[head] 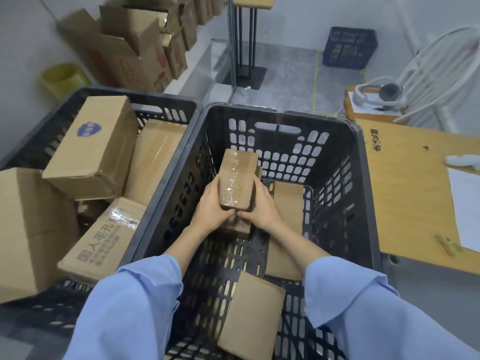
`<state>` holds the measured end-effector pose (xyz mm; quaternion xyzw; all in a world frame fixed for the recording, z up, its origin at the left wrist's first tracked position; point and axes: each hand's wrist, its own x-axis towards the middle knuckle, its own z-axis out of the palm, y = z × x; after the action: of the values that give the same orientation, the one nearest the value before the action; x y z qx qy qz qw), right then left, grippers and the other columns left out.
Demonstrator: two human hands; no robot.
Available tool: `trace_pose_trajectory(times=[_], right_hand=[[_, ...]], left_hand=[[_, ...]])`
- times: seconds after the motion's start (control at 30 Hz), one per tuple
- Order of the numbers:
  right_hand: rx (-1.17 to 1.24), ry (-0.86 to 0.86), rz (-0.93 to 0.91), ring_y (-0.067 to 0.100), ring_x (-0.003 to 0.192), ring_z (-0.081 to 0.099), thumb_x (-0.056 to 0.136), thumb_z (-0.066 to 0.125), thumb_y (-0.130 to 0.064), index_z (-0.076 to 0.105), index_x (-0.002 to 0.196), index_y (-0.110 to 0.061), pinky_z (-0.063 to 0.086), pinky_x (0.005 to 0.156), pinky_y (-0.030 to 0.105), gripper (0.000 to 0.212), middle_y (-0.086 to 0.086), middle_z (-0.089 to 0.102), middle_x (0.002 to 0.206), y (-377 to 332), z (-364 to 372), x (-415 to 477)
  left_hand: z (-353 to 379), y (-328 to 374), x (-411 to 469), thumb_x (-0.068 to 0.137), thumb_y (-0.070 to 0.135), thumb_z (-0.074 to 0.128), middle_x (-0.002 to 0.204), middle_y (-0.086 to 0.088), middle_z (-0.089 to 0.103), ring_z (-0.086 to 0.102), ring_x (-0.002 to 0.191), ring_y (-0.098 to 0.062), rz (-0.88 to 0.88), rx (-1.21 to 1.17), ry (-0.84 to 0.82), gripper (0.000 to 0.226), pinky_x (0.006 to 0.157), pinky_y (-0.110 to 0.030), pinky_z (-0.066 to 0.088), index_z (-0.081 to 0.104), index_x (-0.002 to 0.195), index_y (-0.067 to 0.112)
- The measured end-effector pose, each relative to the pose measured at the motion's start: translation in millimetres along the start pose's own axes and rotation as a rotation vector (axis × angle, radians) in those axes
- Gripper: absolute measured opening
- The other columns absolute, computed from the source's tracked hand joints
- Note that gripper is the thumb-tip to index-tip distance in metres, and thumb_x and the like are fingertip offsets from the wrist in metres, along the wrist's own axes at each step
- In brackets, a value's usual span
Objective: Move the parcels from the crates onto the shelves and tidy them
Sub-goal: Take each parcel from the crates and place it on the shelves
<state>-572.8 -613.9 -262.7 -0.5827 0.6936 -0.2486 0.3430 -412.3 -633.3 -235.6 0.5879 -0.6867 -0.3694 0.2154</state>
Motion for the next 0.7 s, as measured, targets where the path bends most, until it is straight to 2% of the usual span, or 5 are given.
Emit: trace_pose_trajectory(times=[0.23,0.37,0.47,0.6,0.7], right_hand=[[-0.011,0.01,-0.006,0.023,0.139,0.036,0.068,0.086,-0.023,0.019,0.154,-0.016,0.036,0.11,0.038,0.109,0.008,0.04,0.149,-8.7,-6.7,-7.3],[-0.025,0.046,0.006,0.023,0.127,0.049,0.056,0.085,-0.038,0.025,0.147,-0.026,0.047,0.101,0.047,0.11,0.004,0.049,0.139,-19.1,-18.8,-15.1],[-0.023,0.079,-0.017,0.019,0.12,0.053,0.053,0.082,-0.043,0.03,0.143,-0.026,0.051,0.096,0.046,0.105,0.0,0.052,0.131,-24.1,-28.9,-22.7],[-0.027,0.131,-0.088,0.017,0.11,0.057,0.05,0.078,-0.048,0.034,0.138,-0.025,0.053,0.09,0.044,0.102,-0.001,0.054,0.123,-45.3,-47.4,-45.7],[0.009,0.19,-0.136,0.015,0.113,0.055,0.051,0.086,-0.052,0.032,0.14,-0.026,0.053,0.092,0.042,0.107,-0.003,0.054,0.125,-72.2,-60.6,-73.1]], left_hand=[[1.2,11.7,-8.8,0.069,0.018,0.086,0.147,-0.007,0.042,0.039,0.136,-0.019,0.005,-0.025,0.027,0.098,0.098,-0.018,0.026,0.031,0.149,0.013],[-7.4,32.0,-17.3,0.069,0.02,0.087,0.147,-0.007,0.042,0.041,0.134,-0.018,0.055,-0.023,0.015,0.097,0.096,-0.017,0.028,0.031,0.148,0.012],[-17.1,52.0,-27.8,0.07,0.019,0.086,0.132,0.001,0.048,0.042,0.12,-0.004,0.104,-0.054,0.018,0.087,0.089,-0.004,0.031,0.039,0.142,0.011],[-35.9,77.5,-44.7,0.064,0.019,0.089,0.122,0.004,0.045,0.044,0.113,-0.008,0.139,-0.069,-0.006,0.086,0.09,-0.023,0.041,0.042,0.136,0.014],[-58.2,96.9,-62.8,0.064,0.022,0.09,0.125,0.002,0.036,0.04,0.11,-0.006,0.187,-0.031,-0.024,0.093,0.09,-0.024,0.039,0.036,0.139,0.015]])
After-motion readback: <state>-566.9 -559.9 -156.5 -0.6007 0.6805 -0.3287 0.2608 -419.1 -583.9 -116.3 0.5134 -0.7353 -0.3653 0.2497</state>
